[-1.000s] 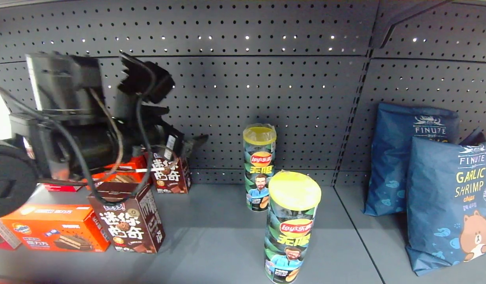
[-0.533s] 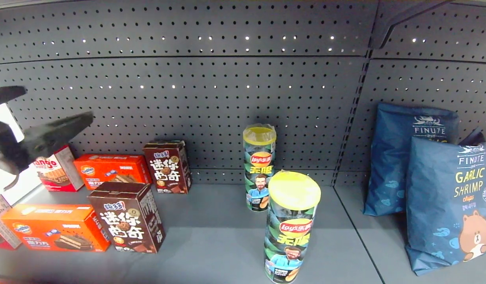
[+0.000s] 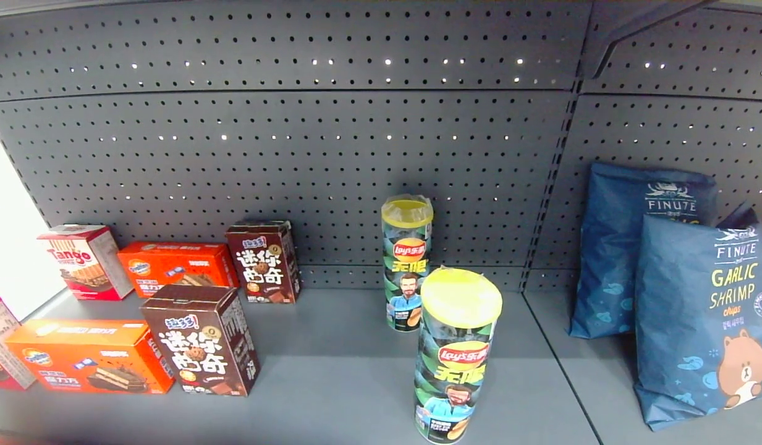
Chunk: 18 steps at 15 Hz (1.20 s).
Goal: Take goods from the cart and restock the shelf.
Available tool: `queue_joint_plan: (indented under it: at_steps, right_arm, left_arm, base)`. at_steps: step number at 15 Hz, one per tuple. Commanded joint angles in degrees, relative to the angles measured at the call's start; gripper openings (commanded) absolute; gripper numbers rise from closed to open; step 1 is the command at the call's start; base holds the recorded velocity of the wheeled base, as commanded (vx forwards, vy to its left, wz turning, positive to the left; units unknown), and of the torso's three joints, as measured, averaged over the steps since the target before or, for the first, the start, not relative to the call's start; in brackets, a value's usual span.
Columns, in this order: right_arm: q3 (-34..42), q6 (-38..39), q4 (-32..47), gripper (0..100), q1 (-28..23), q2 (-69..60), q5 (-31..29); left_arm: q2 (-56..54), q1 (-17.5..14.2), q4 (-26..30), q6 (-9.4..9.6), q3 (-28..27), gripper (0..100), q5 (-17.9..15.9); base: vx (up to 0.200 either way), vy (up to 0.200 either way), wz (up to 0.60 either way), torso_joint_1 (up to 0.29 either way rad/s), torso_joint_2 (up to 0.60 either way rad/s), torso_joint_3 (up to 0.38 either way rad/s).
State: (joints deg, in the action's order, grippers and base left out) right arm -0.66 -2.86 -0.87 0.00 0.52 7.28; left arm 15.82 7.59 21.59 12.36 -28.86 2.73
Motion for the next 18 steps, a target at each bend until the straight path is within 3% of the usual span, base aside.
queue_joint_plan:
  at_steps: [1,6,8,10,12,15,16,18]
  right_arm:
    - [0.04,-0.04,-0.01,100,0.00,0.09,0.02]
    - [0.04,-0.04,-0.01,100,0.00,0.09,0.02]
    - [-0.04,0.05,-0.01,100,0.00,0.09,0.02]
    - [-0.04,-0.04,-0.01,100,0.00,0.09,0.02]
    - [0.04,-0.04,-0.01,100,0.00,0.09,0.02]
    - [0.04,0.05,-0.01,100,0.00,0.09,0.02]
    - [0.04,-0.04,-0.01,100,0.00,0.09,0.02]
    - [-0.04,-0.04,-0.01,100,0.00,0.09,0.02]
  left_arm:
    - [-9.14,-0.39,1.97,-0.06,2.58,100,0.78]
    - [-10.11,-0.39,1.61,0.03,6.44,100,1.75]
    - [-10.11,-0.39,1.26,-0.32,8.29,100,3.95]
    - [-10.11,-0.39,-5.86,-2.96,14.27,100,5.36]
    - [-10.11,0.05,-12.80,-2.96,19.89,100,4.83]
    - [-10.11,1.63,-15.35,-2.87,23.05,100,4.65]
    - [-10.11,4.09,-15.35,-2.96,23.76,100,4.83]
    - [-9.85,5.33,-15.70,-2.96,24.81,100,4.83]
  base:
    - [0.000,0.000,0.00,0.000,0.00,0.000]
    - [0.000,0.000,0.00,0.000,0.00,0.000]
    - [0.000,0.000,0.00,0.000,0.00,0.000]
    - [0.000,0.000,0.00,0.000,0.00,0.000]
    - [0.000,0.000,0.00,0.000,0.00,0.000]
    - [0.000,0.000,0.00,0.000,0.00,0.000]
    - [0.000,0.000,0.00,0.000,0.00,0.000]
    - [0.000,0.000,0.00,0.000,0.00,0.000]
